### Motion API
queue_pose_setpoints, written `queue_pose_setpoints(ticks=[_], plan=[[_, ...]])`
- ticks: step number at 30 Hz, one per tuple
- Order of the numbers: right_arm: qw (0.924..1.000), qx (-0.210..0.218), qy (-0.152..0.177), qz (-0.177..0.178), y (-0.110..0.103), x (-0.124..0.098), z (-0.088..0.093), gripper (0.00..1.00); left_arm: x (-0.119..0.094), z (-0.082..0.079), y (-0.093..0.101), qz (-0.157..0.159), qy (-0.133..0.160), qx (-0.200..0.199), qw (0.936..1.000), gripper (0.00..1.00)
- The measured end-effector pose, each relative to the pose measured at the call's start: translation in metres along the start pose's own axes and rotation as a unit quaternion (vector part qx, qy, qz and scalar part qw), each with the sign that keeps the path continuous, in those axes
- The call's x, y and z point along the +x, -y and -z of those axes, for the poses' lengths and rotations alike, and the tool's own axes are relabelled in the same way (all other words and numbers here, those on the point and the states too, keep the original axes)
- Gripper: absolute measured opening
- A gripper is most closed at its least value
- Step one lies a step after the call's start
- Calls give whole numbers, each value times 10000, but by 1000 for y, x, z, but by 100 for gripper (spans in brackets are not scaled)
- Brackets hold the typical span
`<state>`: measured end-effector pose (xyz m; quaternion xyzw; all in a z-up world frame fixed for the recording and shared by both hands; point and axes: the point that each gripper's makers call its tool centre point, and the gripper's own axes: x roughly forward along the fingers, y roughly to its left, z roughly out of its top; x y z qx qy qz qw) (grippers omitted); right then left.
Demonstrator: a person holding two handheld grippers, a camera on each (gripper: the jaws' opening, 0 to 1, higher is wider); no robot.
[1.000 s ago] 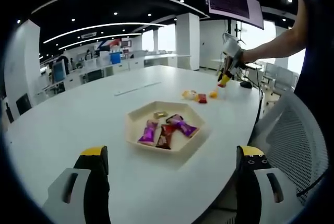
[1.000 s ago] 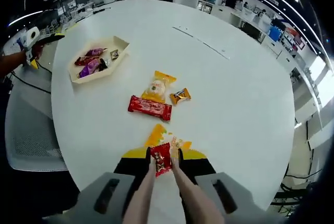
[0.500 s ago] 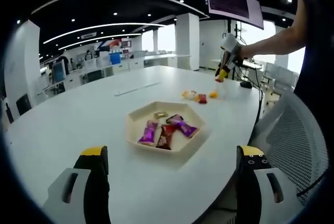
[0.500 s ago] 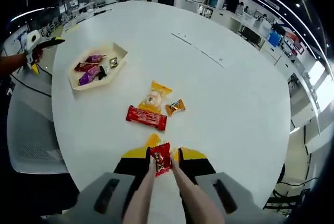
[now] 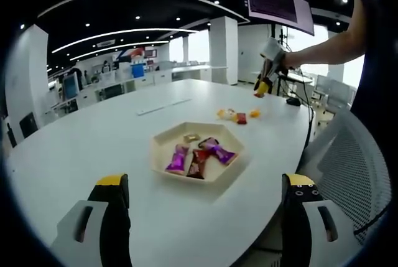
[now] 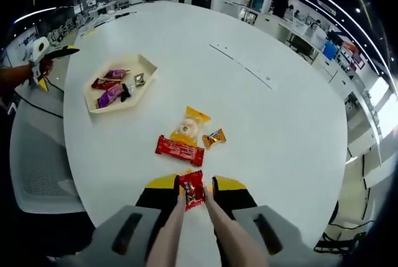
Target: Place the target food into the container with the food tongs after gripping and lifting it, then release it inside without dropping or visibly crushing the food.
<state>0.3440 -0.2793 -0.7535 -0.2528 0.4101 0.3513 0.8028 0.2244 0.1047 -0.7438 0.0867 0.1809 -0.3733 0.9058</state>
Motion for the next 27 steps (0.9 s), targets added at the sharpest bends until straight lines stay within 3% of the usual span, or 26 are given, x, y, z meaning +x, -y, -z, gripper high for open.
queue_pose_setpoints(ticks=[19, 27], plan=[[9993, -213, 182, -255, -28, 17, -49, 20, -1, -1, -1, -48, 21, 44, 10000, 99], [9980, -364, 283, -422, -51, 30, -76, 20, -1, -1, -2, -49, 27, 84, 9999, 99]])
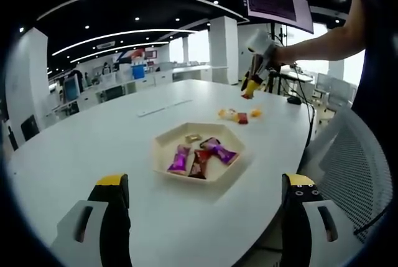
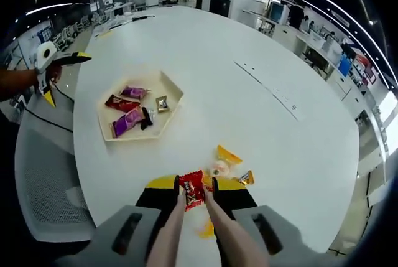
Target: Place the target food into the container with the food tongs after gripping and lifting it, then release it inside without dropping or visibly crushing the food.
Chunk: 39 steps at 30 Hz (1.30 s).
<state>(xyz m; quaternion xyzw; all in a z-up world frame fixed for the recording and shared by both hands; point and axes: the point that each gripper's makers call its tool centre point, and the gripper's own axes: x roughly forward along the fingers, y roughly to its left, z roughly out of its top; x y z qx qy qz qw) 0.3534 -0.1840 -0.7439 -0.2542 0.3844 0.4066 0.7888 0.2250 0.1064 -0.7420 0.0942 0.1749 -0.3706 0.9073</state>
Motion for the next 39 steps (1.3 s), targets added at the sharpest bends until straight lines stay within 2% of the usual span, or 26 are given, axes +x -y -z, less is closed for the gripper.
queue_pose_setpoints(ticks=[14, 28, 33, 39], plan=[[9993, -187, 166, -265, -31, 20, -44, 20, -1, -2, -1, -30, 46, 3, 10000, 99], [9973, -445, 267, -525, -64, 42, -83, 20, -1, 1, 3, -7, -33, 110, 9999, 99], [9961, -529, 334, -621, -75, 50, -103, 20, 0, 1, 2, 0, -25, 107, 9999, 99], [9948, -617, 364, -728, -88, 57, -117, 20, 0, -1, 0, -33, 6, 91, 10000, 99]])
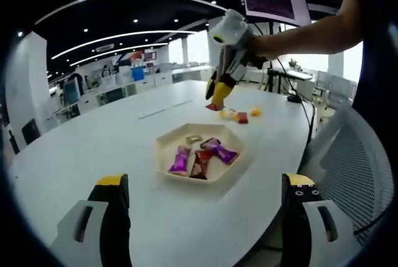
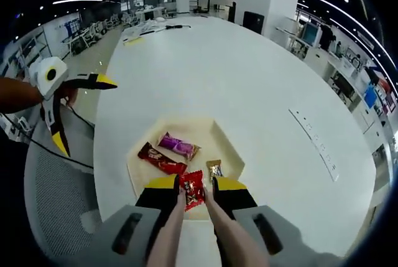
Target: Place the target food into the container with the food tongs after gripping and lifting it, then release it inside without dropping or visibly crushing the food.
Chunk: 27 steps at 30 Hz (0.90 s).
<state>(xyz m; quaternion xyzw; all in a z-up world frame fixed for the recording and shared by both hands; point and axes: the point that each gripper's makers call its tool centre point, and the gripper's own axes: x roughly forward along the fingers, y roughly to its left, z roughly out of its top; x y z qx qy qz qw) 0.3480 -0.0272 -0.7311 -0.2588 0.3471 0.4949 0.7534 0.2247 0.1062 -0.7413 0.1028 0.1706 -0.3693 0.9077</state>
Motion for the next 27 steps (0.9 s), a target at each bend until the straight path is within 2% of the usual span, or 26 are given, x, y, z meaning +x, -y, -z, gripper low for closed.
queue_pose_setpoints(ticks=[13, 20, 27], plan=[[9996, -211, 95, -165, -15, 12, -35, 20, 0, 0, 0, 9, -10, -7, 10000, 99], [9993, -354, 114, -54, -9, 12, -39, 23, 0, 0, 1, 9, -11, -13, 10000, 99], [9996, -257, 140, -16, -5, 7, -38, 24, 0, 0, 0, 3, 2, -25, 10000, 99]])
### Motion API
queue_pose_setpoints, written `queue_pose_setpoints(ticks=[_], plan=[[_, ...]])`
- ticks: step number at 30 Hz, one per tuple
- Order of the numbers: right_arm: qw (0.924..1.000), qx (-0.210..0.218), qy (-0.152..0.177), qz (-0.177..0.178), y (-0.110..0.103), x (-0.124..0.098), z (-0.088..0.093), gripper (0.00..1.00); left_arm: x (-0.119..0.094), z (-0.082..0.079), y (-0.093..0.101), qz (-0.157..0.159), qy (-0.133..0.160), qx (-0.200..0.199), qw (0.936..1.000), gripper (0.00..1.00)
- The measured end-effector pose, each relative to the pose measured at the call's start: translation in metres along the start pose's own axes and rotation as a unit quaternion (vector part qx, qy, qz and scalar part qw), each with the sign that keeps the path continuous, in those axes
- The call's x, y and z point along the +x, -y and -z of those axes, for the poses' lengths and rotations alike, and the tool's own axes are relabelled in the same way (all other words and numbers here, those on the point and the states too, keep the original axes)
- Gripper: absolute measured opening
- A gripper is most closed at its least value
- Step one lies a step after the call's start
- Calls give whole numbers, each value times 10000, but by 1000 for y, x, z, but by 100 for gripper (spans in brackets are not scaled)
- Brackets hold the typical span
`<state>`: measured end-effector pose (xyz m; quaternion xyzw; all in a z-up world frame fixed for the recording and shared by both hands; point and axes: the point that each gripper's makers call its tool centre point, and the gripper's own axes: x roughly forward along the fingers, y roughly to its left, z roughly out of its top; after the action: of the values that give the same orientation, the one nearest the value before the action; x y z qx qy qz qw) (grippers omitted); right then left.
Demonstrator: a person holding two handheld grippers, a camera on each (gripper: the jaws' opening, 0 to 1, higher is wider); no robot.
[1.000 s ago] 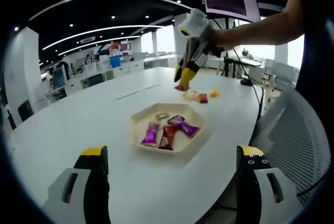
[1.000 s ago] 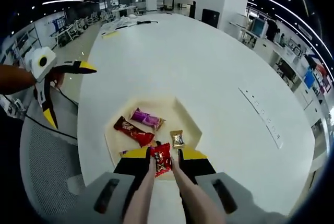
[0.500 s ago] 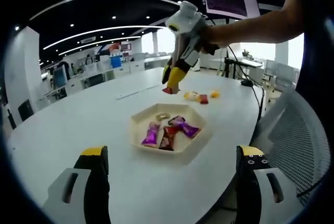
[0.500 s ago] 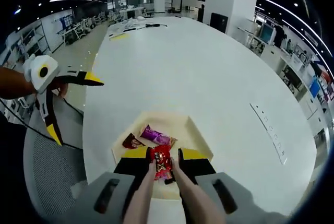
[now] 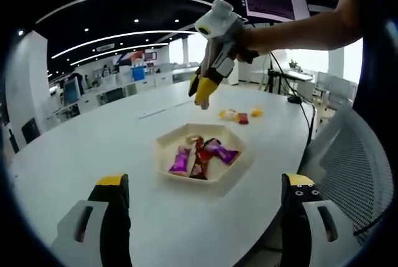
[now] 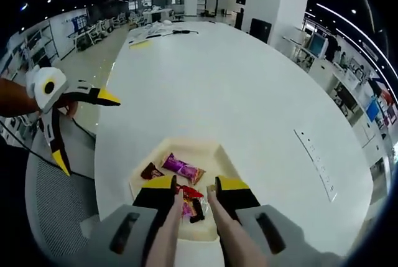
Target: Place the target food into the container with the food tongs after gripping and lifting it, then release it inside without dropping or visibly crushing the food.
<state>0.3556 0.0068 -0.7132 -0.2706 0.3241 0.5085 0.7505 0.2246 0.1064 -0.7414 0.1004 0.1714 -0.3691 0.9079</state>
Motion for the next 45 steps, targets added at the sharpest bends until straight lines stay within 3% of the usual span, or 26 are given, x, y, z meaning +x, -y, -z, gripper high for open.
queue_pose_setpoints(ticks=[11, 13, 25, 34, 39, 45], plan=[[10000, 62, 9, -5, 2, -6, 3, 25, 0, -1, 0, 3, 18, -35, 10000, 99], [9999, -124, 82, 1, 2, -7, 1, 25, 0, -1, 0, 4, 29, -71, 10000, 99], [9995, -308, 53, -83, 4, -18, 5, 25, -1, -3, -2, -47, 55, -116, 9999, 99], [9996, -271, -17, 8, 22, -41, 32, 26, 0, 0, -2, -38, 2, -142, 9999, 99], [9994, -328, -65, 50, 30, -52, 56, 26, -3, -3, -7, -116, 86, -310, 9994, 99], [9994, -247, -195, 172, 42, -66, 88, 26, 0, 0, -3, -63, -3, -222, 9997, 99]])
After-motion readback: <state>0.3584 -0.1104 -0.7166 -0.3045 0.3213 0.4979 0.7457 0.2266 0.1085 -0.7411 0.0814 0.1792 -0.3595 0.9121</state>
